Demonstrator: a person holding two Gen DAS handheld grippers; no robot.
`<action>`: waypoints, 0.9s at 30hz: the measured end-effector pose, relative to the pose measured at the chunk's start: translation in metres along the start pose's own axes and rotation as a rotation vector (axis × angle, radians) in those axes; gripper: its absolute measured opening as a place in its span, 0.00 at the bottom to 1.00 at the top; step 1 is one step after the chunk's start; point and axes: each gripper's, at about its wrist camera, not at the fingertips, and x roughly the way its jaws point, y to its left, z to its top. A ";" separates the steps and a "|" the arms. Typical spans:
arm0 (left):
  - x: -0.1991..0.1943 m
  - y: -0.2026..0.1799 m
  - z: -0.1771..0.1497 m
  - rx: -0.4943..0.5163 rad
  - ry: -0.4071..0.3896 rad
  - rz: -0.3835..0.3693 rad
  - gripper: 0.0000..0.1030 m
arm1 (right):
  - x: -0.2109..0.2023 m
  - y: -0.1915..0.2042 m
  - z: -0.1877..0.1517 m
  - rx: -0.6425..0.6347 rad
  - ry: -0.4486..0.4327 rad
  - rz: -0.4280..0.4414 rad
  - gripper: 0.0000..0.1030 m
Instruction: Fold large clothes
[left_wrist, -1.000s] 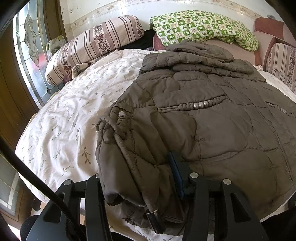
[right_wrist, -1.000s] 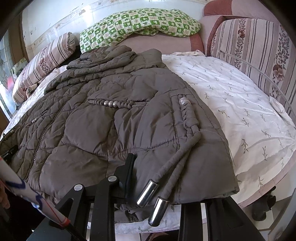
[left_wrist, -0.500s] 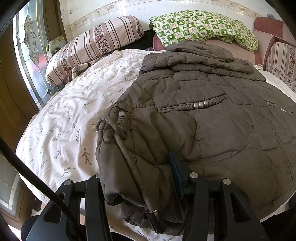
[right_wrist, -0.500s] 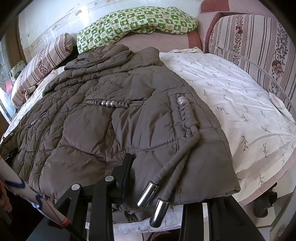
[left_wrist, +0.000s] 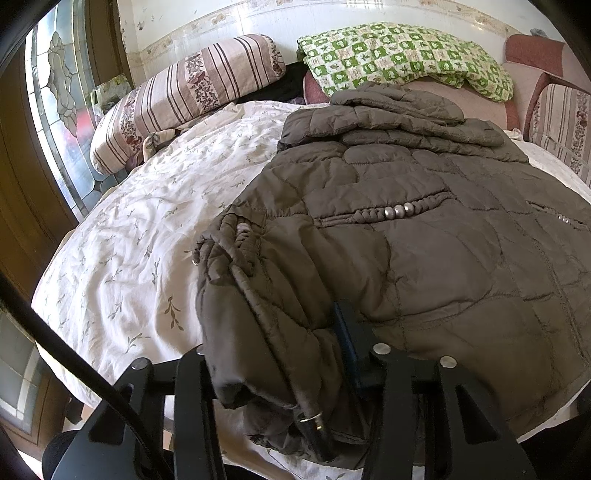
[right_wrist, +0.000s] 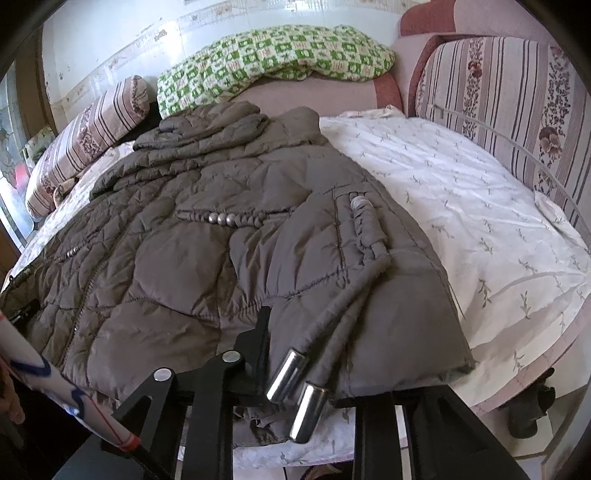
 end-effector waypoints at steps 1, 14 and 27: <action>-0.001 0.000 0.000 -0.001 -0.004 -0.001 0.36 | -0.001 0.000 0.001 -0.002 -0.007 -0.001 0.21; -0.021 0.005 -0.002 0.004 -0.073 -0.022 0.24 | -0.034 -0.006 0.006 0.031 -0.114 0.043 0.16; -0.031 0.009 -0.006 0.004 -0.068 -0.015 0.24 | -0.046 0.000 0.002 -0.005 -0.121 0.010 0.16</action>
